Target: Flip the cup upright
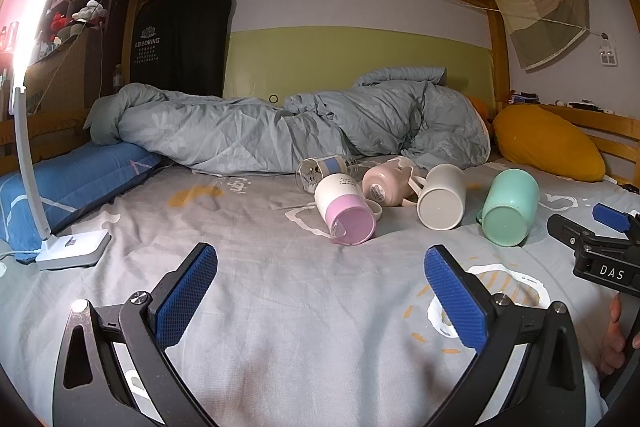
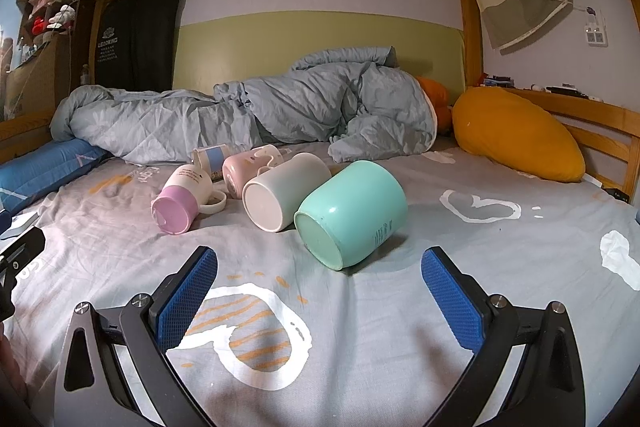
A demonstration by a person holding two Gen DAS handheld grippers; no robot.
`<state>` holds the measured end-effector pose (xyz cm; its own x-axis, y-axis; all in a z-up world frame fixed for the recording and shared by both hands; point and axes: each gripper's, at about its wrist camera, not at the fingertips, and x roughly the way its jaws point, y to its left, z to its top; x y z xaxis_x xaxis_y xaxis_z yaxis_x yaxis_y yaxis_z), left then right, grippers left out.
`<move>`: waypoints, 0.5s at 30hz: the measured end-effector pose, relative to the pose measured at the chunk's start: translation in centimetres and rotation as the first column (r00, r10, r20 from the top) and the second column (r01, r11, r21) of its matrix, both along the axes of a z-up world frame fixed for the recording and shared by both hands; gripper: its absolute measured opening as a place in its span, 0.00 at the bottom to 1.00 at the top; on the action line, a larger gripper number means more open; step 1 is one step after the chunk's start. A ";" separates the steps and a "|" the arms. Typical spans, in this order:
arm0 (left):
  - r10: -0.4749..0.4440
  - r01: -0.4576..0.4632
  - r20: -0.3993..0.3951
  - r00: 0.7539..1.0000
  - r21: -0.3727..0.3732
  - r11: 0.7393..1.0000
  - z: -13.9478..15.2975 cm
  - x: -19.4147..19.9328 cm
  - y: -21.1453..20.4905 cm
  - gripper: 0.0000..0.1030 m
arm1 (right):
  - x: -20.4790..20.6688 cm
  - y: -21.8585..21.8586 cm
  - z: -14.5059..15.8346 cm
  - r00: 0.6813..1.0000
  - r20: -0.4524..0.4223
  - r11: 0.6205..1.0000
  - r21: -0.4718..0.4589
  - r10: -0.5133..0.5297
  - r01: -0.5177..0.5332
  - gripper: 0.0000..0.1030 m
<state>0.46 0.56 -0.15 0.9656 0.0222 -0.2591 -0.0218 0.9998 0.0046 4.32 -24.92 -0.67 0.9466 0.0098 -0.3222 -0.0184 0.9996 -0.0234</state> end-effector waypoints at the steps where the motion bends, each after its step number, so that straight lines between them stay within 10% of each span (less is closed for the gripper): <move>1: 0.000 0.000 0.000 1.000 0.000 1.000 0.0 0.0 0.0 1.00 | 0.0 0.0 -0.1 1.000 -0.001 1.000 0.001 -0.001 0.001 1.00; 15: 0.000 0.000 -0.001 1.000 -0.001 1.000 0.1 0.0 0.1 1.00 | 0.1 0.0 -0.1 1.000 -0.009 1.000 0.006 -0.003 0.003 1.00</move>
<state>0.48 0.64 -0.08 0.9654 0.0217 -0.2598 -0.0215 0.9998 0.0034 4.43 -24.93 -0.74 0.9438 0.0091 -0.3305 -0.0157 0.9997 -0.0173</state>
